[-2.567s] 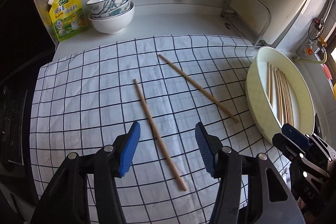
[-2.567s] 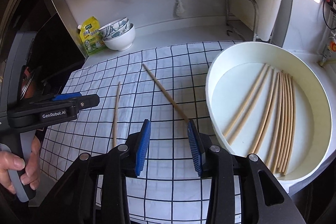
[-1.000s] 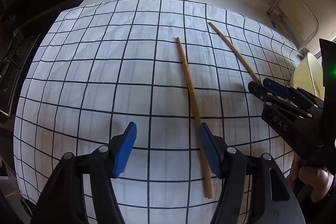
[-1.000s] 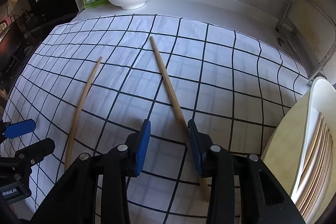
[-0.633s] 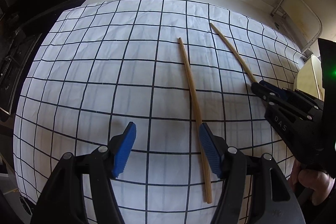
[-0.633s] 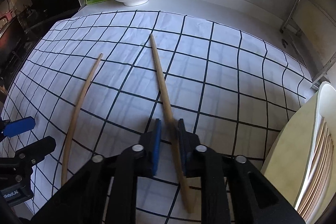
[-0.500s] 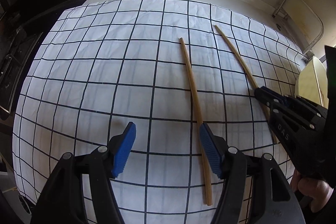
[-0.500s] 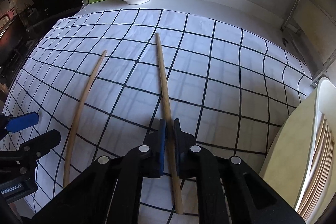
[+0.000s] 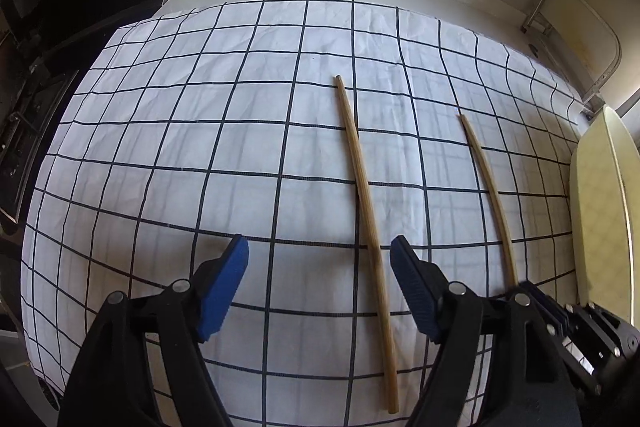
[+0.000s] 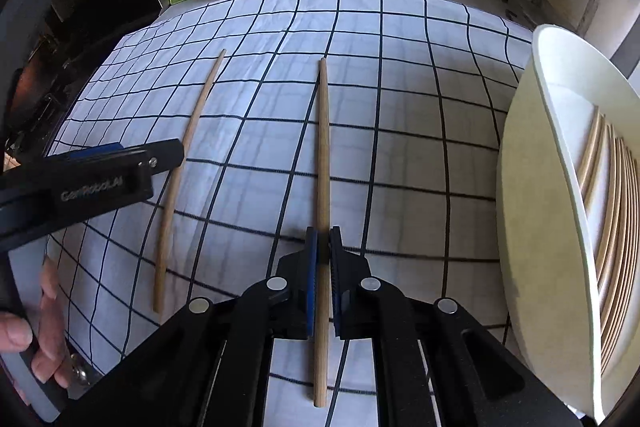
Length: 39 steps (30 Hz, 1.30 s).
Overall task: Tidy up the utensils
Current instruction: 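Close the right tool on a chopstick while the left tool grasps the other, then carry the held chopsticks with both tools over the white basin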
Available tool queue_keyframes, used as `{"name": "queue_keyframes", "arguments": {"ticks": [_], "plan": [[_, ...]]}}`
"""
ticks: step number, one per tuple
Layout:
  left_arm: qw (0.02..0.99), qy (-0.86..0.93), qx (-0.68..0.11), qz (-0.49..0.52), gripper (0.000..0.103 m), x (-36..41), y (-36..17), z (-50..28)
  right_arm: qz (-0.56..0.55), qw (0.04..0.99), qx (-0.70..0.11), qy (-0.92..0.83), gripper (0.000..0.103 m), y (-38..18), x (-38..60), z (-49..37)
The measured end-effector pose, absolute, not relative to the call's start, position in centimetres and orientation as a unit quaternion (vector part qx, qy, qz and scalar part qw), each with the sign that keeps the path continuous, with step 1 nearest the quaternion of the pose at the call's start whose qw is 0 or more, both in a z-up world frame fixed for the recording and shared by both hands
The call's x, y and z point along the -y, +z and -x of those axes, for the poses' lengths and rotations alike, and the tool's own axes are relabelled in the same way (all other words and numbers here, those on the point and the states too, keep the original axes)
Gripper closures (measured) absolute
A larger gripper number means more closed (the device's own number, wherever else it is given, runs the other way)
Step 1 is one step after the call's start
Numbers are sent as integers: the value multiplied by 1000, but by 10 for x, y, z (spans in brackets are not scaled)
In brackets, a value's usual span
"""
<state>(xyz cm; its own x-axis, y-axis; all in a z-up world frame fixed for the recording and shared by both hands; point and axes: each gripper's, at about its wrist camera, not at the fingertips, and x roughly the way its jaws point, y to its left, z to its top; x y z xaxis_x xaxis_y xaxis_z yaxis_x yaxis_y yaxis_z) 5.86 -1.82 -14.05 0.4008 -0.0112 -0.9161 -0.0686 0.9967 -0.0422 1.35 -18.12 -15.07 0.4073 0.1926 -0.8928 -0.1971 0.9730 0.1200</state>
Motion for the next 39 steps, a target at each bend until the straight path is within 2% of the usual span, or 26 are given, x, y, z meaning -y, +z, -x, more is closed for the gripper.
{"name": "queue_keyframes", "arguments": {"ticks": [4,6,9,12,14,16,17,28,39], "plan": [[831,17,-555,28,31,22,-148,-60,3,841,-528,118,93,-150,184,-7],[832,18,-554,21,33,24,-148,-59,4,845,-524,108,81,-149,186,-8],[835,12,-550,11,43,28,-148,-59,11,846,-522,102,75,-150,186,-11],[838,-2,-545,2,62,35,-146,-57,27,851,-515,97,75,-151,181,-11],[839,-12,-544,-3,86,40,-145,-57,45,854,-509,98,77,-152,175,-9],[837,-24,-546,-5,94,43,-144,-56,45,854,-508,107,88,-152,172,-10],[836,-28,-548,-4,95,43,-144,-56,47,853,-508,108,96,-152,170,-11],[835,-64,-547,-11,96,32,-120,-44,-30,855,-505,115,97,-131,173,-4],[865,-114,-485,-58,96,55,-45,-35,-85,884,-448,102,97,-59,200,23]]}}
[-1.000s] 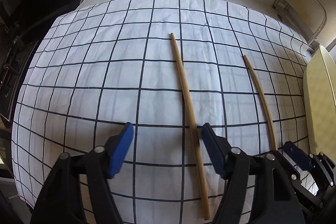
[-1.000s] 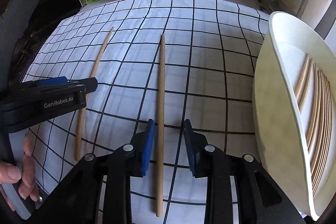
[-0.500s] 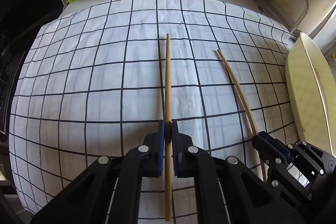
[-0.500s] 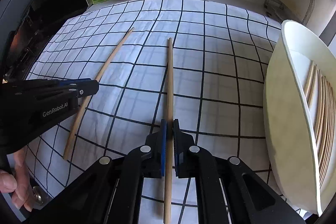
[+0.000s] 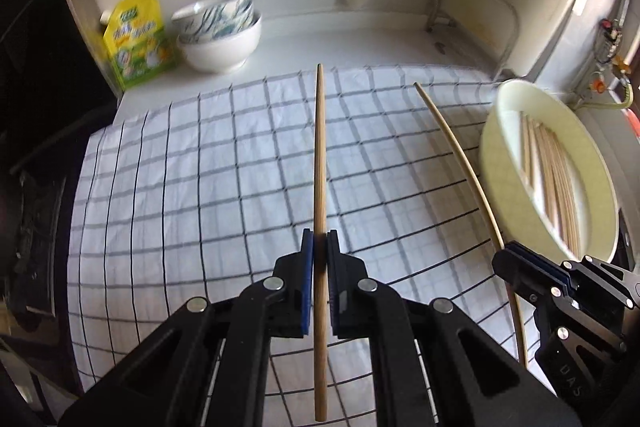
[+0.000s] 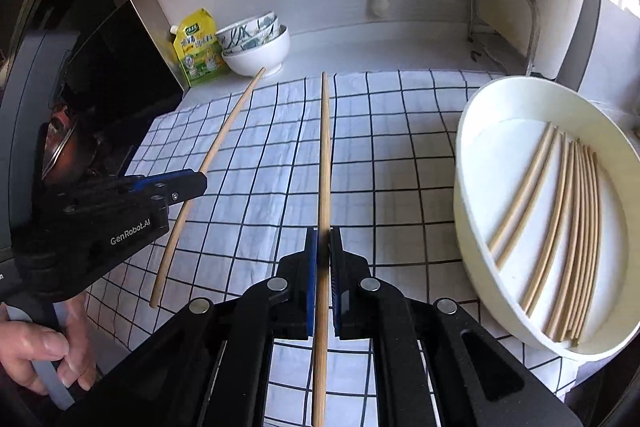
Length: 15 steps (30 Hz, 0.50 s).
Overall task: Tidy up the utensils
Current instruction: 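Carry the held chopsticks with both tools over the white basin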
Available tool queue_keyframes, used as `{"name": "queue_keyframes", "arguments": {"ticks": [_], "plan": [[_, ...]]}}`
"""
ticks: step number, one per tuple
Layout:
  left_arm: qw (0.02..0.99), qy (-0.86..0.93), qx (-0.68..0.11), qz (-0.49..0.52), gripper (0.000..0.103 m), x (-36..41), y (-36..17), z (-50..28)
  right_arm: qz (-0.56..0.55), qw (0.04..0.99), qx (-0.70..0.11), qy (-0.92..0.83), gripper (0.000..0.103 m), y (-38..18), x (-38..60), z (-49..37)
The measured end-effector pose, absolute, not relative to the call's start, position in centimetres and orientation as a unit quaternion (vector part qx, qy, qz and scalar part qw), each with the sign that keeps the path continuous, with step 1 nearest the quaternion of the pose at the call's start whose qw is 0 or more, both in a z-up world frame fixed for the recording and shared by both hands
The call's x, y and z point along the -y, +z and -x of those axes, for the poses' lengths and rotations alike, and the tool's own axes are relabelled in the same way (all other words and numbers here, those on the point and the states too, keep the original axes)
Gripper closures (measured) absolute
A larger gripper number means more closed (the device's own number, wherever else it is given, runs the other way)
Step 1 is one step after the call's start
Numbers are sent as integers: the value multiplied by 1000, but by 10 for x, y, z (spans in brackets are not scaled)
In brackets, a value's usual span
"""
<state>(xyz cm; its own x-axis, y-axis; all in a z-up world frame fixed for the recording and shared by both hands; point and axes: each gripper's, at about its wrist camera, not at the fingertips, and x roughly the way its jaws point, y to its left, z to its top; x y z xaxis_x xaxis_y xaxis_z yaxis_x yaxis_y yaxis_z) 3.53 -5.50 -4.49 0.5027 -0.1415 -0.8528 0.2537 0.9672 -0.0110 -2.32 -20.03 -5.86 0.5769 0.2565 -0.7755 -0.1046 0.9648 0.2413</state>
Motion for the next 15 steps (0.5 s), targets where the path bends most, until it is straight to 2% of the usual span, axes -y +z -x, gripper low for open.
{"name": "queue_keyframes", "arguments": {"ticks": [7,15], "plan": [[867,-192,-452,-78,96,119,-8,-43,-120,907,-402,38,97,-22,263,32],[846,-291,-435,-101,96,222,9,-56,-181,902,-385,-74,97,-19,366,51]]}}
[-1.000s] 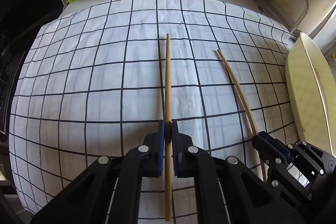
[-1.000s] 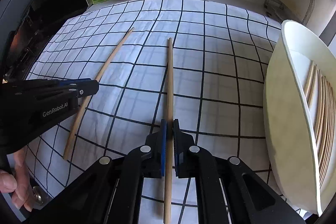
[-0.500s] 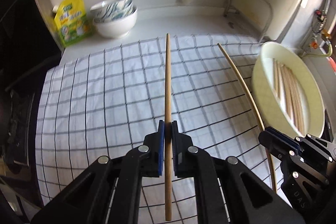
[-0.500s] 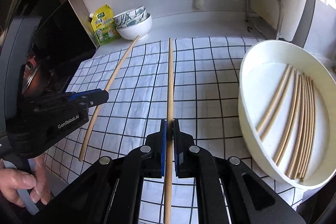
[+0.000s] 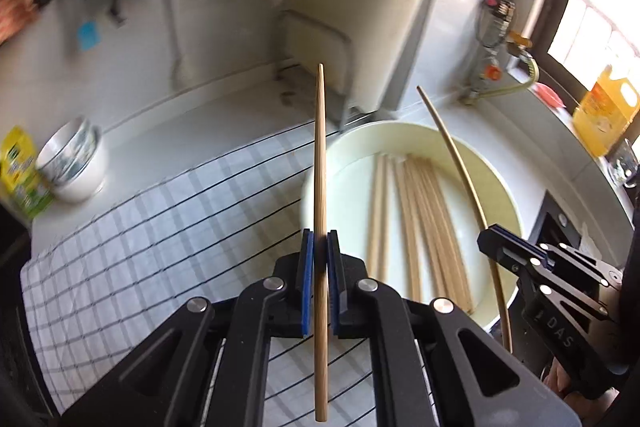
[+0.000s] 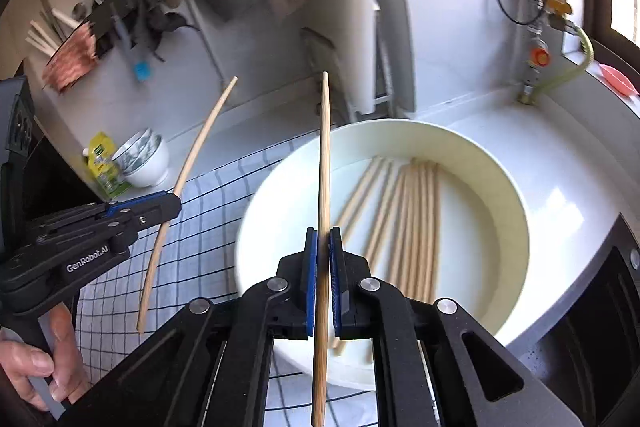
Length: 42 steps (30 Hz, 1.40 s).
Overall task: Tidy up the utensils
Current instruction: 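Carry the held chopsticks with both tools over the white basin, then open both tools to drop the chopsticks into the white basin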
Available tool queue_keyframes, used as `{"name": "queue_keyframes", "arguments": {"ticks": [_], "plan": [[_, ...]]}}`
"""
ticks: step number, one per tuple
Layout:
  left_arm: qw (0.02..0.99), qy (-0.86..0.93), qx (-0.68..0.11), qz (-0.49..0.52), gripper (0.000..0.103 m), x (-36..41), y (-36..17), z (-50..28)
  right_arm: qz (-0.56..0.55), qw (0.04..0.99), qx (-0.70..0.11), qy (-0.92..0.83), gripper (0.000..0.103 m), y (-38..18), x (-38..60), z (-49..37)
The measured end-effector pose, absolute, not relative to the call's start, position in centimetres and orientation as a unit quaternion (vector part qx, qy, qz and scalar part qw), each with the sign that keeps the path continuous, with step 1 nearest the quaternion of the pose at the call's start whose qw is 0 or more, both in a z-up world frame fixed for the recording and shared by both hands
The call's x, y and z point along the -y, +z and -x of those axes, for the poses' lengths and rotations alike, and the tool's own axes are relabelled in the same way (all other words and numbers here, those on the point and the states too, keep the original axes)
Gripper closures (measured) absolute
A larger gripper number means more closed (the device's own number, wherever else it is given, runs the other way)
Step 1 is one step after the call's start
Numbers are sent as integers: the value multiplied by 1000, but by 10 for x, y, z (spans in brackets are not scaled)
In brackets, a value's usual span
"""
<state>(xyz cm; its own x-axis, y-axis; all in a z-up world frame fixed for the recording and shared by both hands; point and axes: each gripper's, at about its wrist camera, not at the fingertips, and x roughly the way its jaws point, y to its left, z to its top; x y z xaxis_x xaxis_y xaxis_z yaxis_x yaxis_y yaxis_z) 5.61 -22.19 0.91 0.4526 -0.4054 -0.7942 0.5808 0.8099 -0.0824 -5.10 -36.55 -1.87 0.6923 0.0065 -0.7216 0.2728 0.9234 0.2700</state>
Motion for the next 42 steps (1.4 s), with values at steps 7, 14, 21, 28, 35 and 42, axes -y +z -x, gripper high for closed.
{"name": "queue_keyframes", "arguments": {"ticks": [7,14,21,28,35,42], "plan": [[814,-337,-453,-139,95,297,-12,-54,-228,877,-404,-124,97,-41,415,44],[795,-337,-479,-158,95,330,-39,-62,-243,865,-421,-122,97,-63,427,35],[814,-305,-476,-133,41,313,-32,-71,-237,867,-419,-130,75,-63,430,42],[826,-280,-474,-119,29,293,-20,-69,-232,866,-421,-136,64,-56,426,59],[835,-276,-459,-125,24,281,-7,-55,-226,870,-417,-133,61,-46,414,70],[841,-276,-449,-123,24,274,4,-47,-215,878,-408,-129,56,-31,401,77]]}}
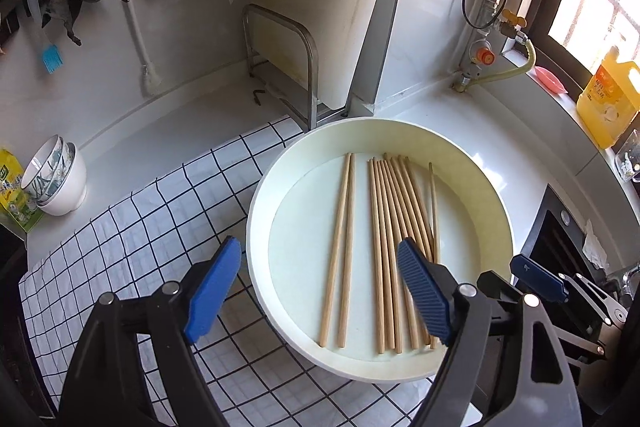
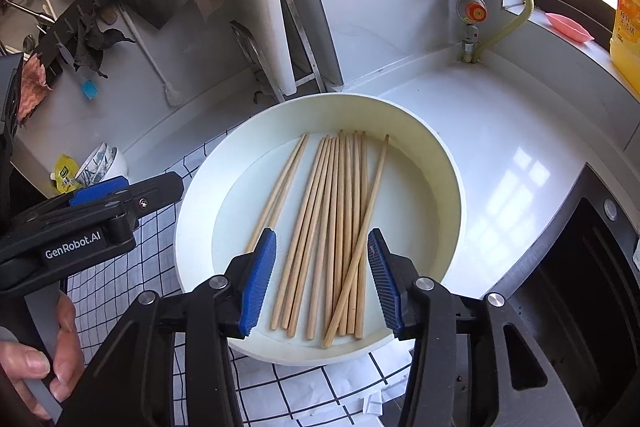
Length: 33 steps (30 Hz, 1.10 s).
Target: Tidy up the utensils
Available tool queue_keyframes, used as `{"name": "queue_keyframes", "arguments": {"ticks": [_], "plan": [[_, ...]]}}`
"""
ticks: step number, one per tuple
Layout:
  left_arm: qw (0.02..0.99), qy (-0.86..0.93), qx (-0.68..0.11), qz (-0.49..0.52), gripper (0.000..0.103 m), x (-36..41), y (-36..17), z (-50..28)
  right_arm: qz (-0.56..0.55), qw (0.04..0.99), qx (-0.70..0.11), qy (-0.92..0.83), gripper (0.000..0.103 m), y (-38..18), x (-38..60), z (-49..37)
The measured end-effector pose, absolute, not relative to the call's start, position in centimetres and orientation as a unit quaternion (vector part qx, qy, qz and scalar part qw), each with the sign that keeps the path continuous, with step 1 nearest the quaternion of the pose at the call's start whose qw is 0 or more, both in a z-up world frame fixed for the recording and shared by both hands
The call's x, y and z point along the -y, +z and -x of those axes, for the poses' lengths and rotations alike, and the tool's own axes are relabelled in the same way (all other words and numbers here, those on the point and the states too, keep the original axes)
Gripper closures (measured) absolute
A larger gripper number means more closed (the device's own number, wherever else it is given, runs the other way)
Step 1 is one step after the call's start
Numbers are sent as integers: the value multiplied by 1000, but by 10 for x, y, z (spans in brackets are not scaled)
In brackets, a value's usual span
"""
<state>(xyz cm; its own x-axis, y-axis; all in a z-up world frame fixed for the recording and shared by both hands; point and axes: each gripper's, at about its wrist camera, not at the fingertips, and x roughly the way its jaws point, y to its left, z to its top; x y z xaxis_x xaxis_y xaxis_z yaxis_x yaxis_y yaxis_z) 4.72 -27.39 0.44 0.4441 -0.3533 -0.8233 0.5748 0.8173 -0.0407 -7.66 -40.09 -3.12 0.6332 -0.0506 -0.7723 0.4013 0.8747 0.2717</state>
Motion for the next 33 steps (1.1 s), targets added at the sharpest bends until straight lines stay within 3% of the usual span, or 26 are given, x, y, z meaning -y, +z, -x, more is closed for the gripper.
{"name": "queue_keyframes", "arguments": {"ticks": [8,17,33], "plan": [[845,-272,-441,-131,17,268,14,-39,-201,885,-398,-134,51,-20,391,85],[856,-263,-425,-131,9,262,27,-33,-185,881,-408,-154,33,-15,386,88],[860,-253,-421,-139,6,259,36,-26,-195,870,-415,-179,30,-8,389,95]]}}
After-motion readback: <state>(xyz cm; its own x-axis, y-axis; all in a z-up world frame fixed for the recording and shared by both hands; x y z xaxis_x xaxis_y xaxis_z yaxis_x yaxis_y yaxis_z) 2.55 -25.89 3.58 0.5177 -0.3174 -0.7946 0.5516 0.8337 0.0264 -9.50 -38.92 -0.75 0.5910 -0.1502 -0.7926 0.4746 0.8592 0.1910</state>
